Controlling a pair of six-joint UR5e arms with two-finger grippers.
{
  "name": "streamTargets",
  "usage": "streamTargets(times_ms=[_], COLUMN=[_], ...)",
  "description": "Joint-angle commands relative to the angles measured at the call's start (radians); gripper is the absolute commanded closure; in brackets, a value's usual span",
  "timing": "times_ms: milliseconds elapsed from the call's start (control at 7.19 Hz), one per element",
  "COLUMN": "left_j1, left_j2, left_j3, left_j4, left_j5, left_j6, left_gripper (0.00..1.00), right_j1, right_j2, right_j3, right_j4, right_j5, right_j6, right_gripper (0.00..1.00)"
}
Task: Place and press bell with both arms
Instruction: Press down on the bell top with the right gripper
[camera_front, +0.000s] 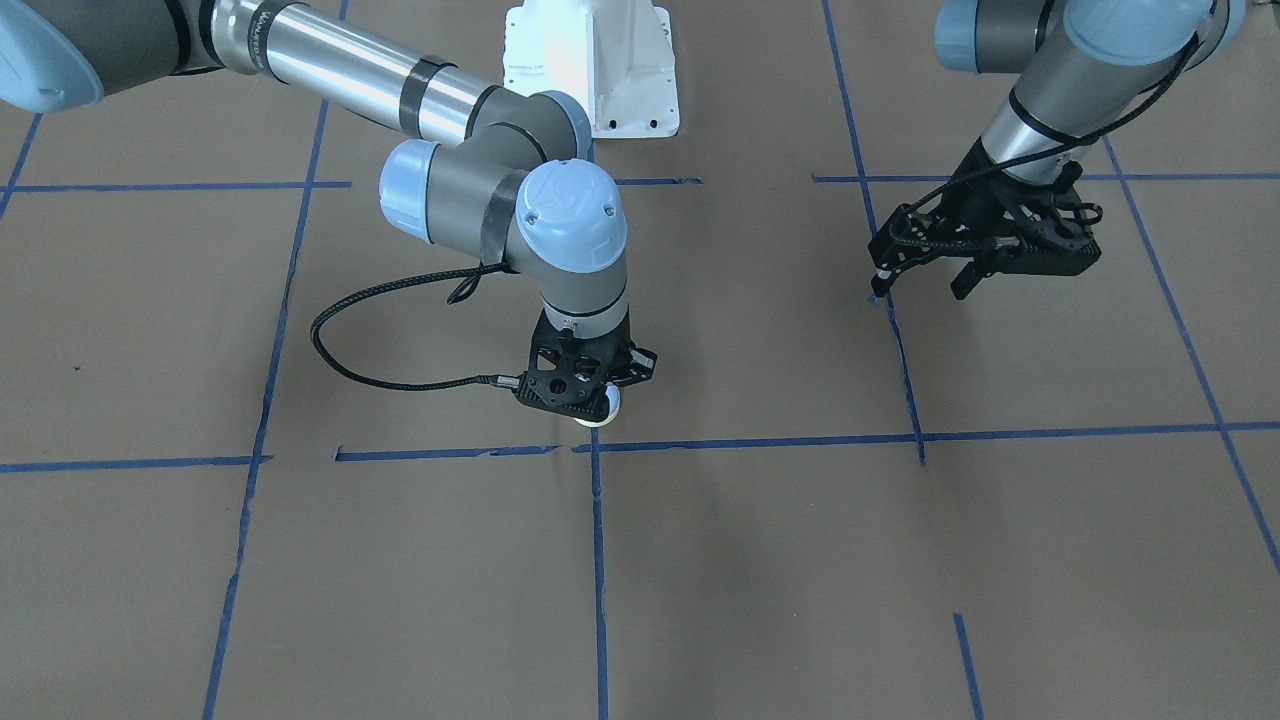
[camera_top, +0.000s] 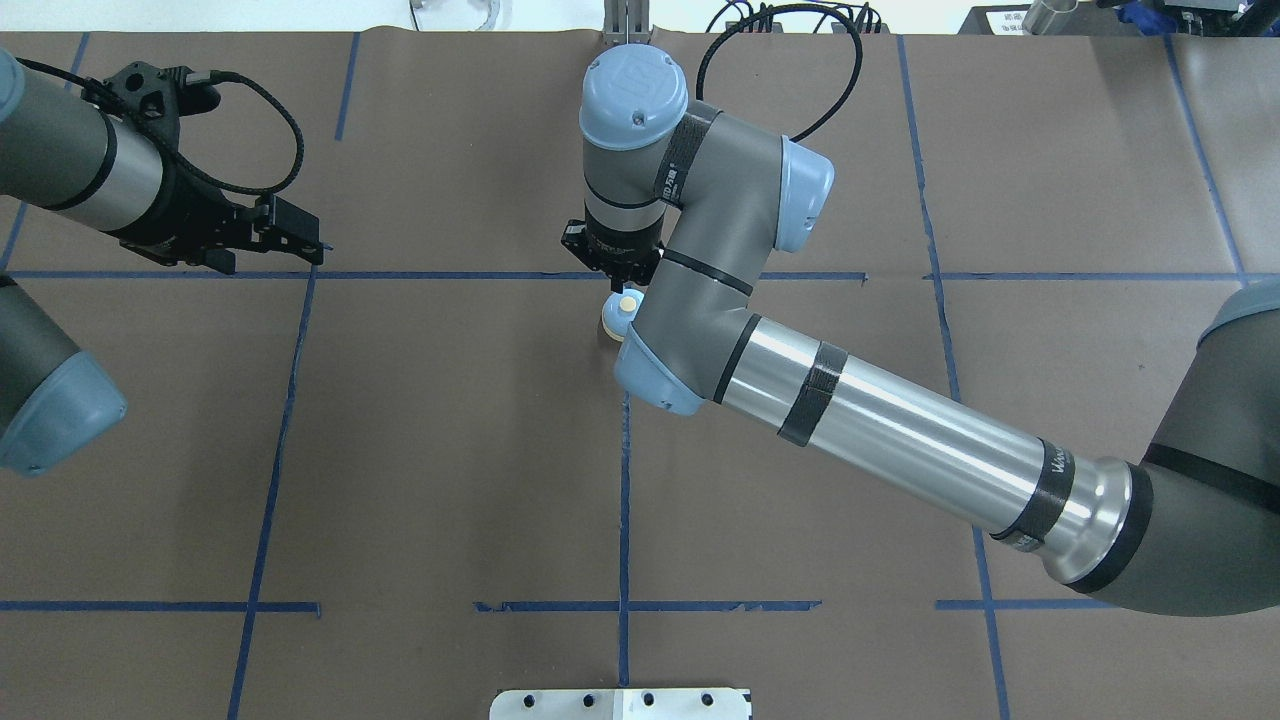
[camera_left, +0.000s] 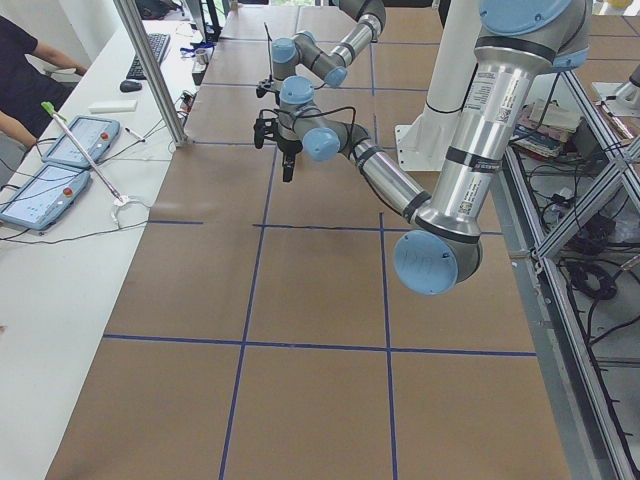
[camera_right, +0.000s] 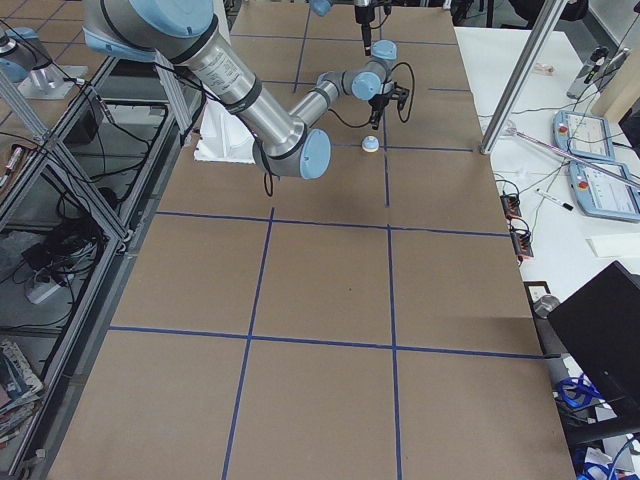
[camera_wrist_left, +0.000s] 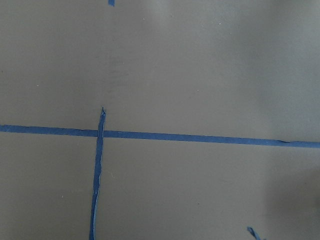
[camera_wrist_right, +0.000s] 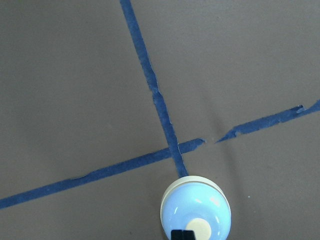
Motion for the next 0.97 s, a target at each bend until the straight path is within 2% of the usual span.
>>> streamTargets(times_ms=[0, 834], left_j1=[-0.001, -0.002], left_j2=[0.002, 0.003], left_j3=[-0.013, -0.027], left_j4=[0.000, 0.006], left_j5=[0.002, 0.000], left_j6=[-0.001, -0.001], left_gripper=[0.00, 0.00], right_j1=[-0.017, -0.039], right_j2=[-0.004, 0.000], right_j3=[-0.008, -0.041], right_j4=[-0.001, 0.003], right_j5=[-0.025, -0.064], right_j6=[0.001, 0.000], right_gripper=[1.00, 1.00])
